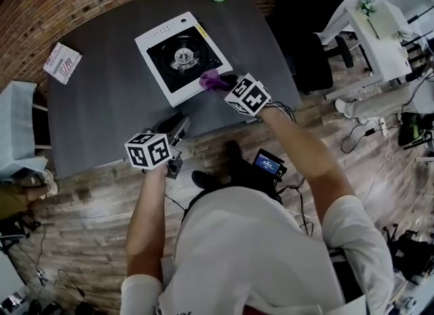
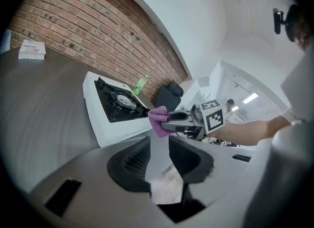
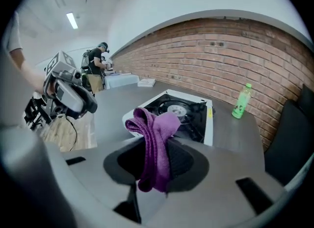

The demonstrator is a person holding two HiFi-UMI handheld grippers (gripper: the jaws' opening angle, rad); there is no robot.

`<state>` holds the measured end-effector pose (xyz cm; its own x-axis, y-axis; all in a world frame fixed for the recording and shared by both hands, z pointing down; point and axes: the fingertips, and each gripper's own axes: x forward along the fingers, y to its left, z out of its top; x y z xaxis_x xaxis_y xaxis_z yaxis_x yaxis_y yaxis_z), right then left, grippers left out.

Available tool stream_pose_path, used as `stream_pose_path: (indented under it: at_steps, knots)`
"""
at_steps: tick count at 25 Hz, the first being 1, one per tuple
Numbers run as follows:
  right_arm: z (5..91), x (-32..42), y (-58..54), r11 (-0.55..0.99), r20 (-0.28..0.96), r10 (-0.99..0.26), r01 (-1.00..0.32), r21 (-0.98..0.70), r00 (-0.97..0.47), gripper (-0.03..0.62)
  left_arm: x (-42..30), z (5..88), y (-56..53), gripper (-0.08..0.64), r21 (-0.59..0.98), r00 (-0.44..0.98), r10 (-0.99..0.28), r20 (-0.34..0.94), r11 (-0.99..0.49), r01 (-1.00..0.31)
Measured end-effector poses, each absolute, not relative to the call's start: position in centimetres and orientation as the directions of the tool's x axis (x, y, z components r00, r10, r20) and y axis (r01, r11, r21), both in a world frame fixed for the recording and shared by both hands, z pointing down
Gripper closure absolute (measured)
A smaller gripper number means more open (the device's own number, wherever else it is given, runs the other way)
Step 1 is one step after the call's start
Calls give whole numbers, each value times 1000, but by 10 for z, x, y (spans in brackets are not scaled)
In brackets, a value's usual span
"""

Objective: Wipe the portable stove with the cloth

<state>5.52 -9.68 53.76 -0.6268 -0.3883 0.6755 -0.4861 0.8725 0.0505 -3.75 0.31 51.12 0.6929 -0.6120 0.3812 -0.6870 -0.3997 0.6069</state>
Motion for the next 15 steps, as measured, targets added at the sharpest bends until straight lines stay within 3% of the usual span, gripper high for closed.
stream_pose_path:
  at_steps: [15]
  knots:
    - [577, -44, -33, 946, 630, -242, -324, -15, -738, 474, -79, 529, 39, 436, 598, 635, -641, 431, -325, -733]
